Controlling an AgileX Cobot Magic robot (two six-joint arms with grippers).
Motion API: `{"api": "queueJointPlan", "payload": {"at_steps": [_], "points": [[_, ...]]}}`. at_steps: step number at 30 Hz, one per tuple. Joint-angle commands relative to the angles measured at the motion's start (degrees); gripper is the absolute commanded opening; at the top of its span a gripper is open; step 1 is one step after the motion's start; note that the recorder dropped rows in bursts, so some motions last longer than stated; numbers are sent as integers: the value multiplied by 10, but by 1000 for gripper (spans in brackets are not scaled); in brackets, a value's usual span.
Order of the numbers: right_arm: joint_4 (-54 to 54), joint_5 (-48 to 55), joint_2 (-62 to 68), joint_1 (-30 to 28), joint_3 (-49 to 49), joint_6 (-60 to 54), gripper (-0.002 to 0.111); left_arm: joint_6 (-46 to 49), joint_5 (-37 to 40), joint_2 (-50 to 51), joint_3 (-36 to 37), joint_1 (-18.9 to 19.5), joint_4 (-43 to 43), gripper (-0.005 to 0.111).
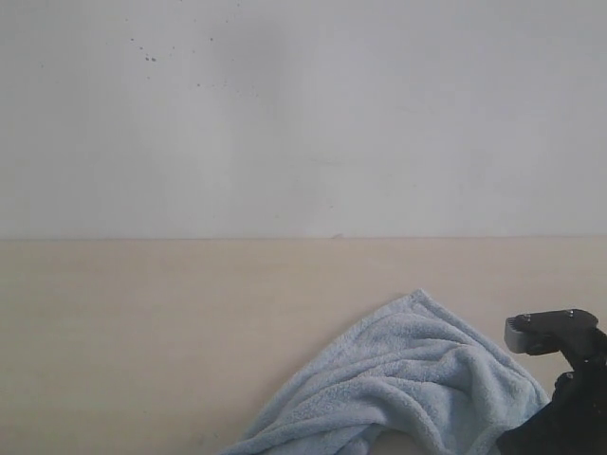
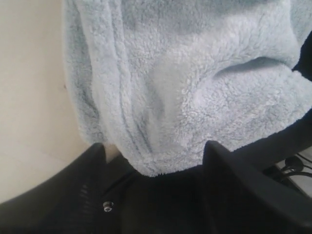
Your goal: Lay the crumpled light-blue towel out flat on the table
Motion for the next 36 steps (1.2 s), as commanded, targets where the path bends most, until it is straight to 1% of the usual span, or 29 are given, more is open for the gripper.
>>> {"api": "queueJointPlan", "payload": {"at_steps": [1, 9, 15, 25, 27, 32, 36], "points": [[3, -1, -6, 1, 0, -7, 0, -4, 1, 51, 3, -2, 9, 56], [4, -8, -6, 1, 0, -8, 0, -4, 1, 115, 1, -2, 15, 56], [4, -10, -6, 1, 0, -8, 0, -4, -27, 151, 1, -2, -26, 56], [4, -10, -6, 1, 0, -8, 0, -4, -34, 177, 4, -2, -25, 56], [4, -10, -6, 1, 0, -8, 0, -16, -37, 177, 4, -2, -14, 56], [7, -10, -6, 1, 0, -8, 0, -78, -37, 167, 4, -2, 55, 56], [9, -11, -6, 1, 0, -8, 0, -82, -38, 152, 4, -2, 60, 56]]}}
